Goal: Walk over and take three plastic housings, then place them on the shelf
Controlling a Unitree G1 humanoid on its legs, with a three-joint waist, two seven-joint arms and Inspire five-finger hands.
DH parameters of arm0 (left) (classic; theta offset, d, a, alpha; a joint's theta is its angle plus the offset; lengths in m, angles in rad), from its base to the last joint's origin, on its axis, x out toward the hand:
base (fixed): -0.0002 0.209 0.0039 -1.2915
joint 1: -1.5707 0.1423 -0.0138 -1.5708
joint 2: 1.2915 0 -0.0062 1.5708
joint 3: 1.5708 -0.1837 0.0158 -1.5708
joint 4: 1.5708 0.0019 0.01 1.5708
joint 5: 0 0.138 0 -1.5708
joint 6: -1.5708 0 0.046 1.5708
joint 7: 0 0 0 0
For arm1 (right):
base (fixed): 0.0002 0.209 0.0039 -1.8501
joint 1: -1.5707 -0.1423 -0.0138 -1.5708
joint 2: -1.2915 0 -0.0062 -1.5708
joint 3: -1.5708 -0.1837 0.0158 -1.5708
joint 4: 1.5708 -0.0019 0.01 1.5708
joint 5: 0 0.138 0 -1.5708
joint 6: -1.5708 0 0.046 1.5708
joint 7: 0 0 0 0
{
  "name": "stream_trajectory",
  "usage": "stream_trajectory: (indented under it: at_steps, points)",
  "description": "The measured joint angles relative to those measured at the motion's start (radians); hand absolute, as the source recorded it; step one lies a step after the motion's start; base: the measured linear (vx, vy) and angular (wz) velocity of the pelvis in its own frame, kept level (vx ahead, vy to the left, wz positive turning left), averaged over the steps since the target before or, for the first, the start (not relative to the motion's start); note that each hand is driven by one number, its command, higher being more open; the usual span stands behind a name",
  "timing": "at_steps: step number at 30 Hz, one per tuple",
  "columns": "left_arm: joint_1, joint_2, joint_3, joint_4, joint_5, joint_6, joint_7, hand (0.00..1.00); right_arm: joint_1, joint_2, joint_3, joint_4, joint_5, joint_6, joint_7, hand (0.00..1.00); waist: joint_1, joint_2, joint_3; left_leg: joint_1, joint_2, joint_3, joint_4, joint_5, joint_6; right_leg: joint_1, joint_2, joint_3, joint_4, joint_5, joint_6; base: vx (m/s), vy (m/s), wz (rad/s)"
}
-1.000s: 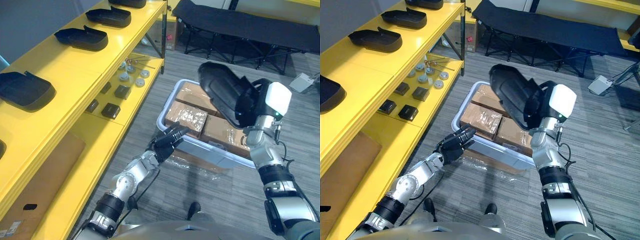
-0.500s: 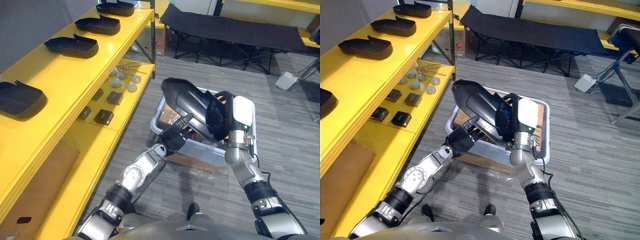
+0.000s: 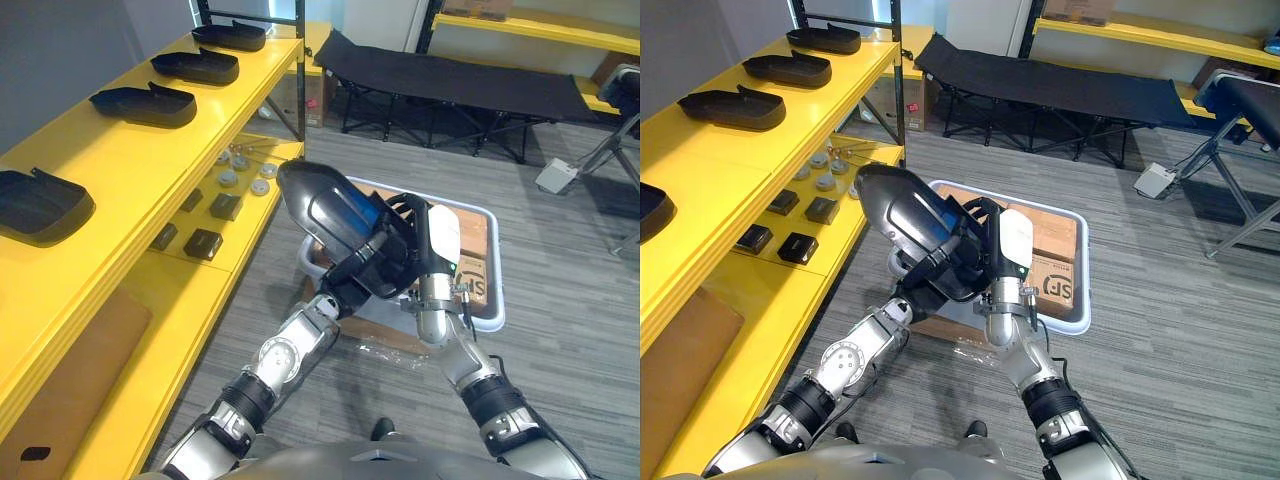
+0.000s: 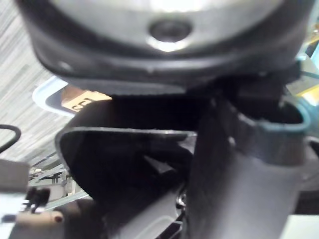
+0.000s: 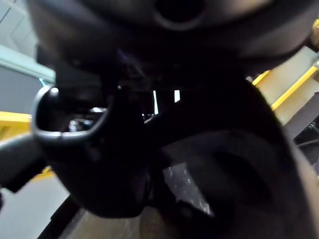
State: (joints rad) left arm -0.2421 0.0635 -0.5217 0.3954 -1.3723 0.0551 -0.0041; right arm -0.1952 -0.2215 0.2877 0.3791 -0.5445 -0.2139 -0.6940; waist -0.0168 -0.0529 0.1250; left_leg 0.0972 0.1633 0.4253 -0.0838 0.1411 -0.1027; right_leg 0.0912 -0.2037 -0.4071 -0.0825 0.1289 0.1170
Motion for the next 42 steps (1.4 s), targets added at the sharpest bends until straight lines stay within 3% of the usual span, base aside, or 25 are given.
stream_trajectory:
  at_steps: [5, 11, 20, 21, 25, 28, 30, 37, 40, 42]
  points:
    - [-0.001, -0.017, -0.013, 0.035, -0.030, -0.099, 0.088, 0.00, 0.030, 0.032, 0.032, -0.027, 0.020, 0.015, -0.042, 0.00, -0.016, 0.001, -0.003, 0.002, 0.001, 0.004, 0.000, -0.002, -0.003, -0.001, 0.001, 0.001, -0.001, 0.000, 0.000, 0.03, 0.005, -0.02]
    - [0.003, -0.023, -0.011, 0.074, -0.026, -0.168, 0.110, 0.00, 0.056, 0.087, 0.039, -0.033, 0.023, 0.030, -0.041, 0.00, -0.013, -0.001, -0.004, 0.002, 0.001, 0.005, 0.000, -0.004, -0.003, -0.001, 0.001, 0.001, -0.001, 0.000, 0.000, 0.01, 0.002, 0.00]
    - [0.035, -0.030, -0.009, 0.074, 0.004, -0.173, 0.110, 0.00, 0.088, 0.105, 0.040, -0.029, 0.046, 0.026, -0.045, 0.00, -0.012, -0.006, -0.007, 0.002, -0.002, 0.004, 0.000, -0.008, -0.003, 0.000, -0.003, 0.000, 0.004, -0.001, 0.001, 0.00, 0.000, 0.00]
    - [0.043, -0.035, -0.009, 0.074, 0.026, -0.175, 0.111, 0.00, 0.099, 0.107, 0.041, -0.029, 0.058, 0.019, -0.052, 1.00, -0.012, -0.009, -0.009, 0.001, -0.002, 0.004, 0.000, -0.009, -0.004, 0.000, -0.003, 0.000, 0.004, -0.001, 0.001, 0.00, 0.000, 0.00]
    - [0.056, -0.066, 0.025, 0.074, 0.155, -0.189, 0.137, 0.00, 0.126, 0.114, 0.045, -0.029, 0.110, -0.022, -0.063, 1.00, -0.013, -0.017, -0.014, 0.001, -0.004, 0.004, 0.000, -0.009, -0.004, 0.000, -0.004, 0.000, 0.004, -0.001, 0.001, 0.00, 0.000, 0.00]
    - [0.056, -0.111, 0.111, 0.068, 0.273, -0.287, 0.182, 0.00, 0.164, 0.119, 0.075, -0.029, 0.164, -0.056, -0.070, 1.00, -0.016, -0.018, -0.015, 0.002, -0.003, 0.004, 0.000, -0.010, -0.004, -0.001, -0.003, 0.000, 0.004, -0.002, 0.001, 0.00, 0.000, 0.00]
    - [0.056, -0.103, 0.130, 0.051, 0.379, -0.319, 0.200, 0.00, 0.175, 0.136, 0.086, -0.030, 0.198, -0.063, -0.069, 1.00, -0.012, -0.018, -0.015, 0.002, -0.003, 0.004, 0.000, -0.009, -0.004, 0.000, -0.003, 0.000, 0.004, -0.002, 0.000, 0.00, 0.000, 0.00]
    - [0.165, -0.101, 0.245, -0.217, 0.872, -0.344, 0.425, 0.00, 0.196, 0.173, 0.084, -0.106, 0.404, -0.130, 0.013, 1.00, -0.011, -0.015, -0.018, 0.002, -0.006, 0.004, 0.001, -0.013, -0.004, -0.001, -0.003, -0.002, 0.005, -0.003, -0.001, 0.00, 0.000, 0.00]
    - [0.244, -0.096, 0.405, -0.385, 1.154, -0.349, 0.558, 0.00, 0.289, 0.178, 0.037, -0.160, 0.616, -0.125, 0.094, 1.00, -0.011, 0.004, -0.029, 0.001, -0.006, 0.001, 0.001, -0.022, -0.006, 0.001, -0.004, -0.011, 0.004, -0.007, -0.003, 0.00, 0.000, 0.02]
    - [0.281, -0.084, 0.459, -0.441, 1.248, -0.352, 0.609, 0.00, 0.334, 0.175, 0.021, -0.177, 0.676, -0.121, 0.121, 1.00, -0.011, 0.015, -0.035, 0.000, -0.006, 0.000, 0.001, -0.024, -0.007, 0.001, -0.004, -0.014, 0.004, -0.011, -0.005, 0.00, 0.000, 0.02]
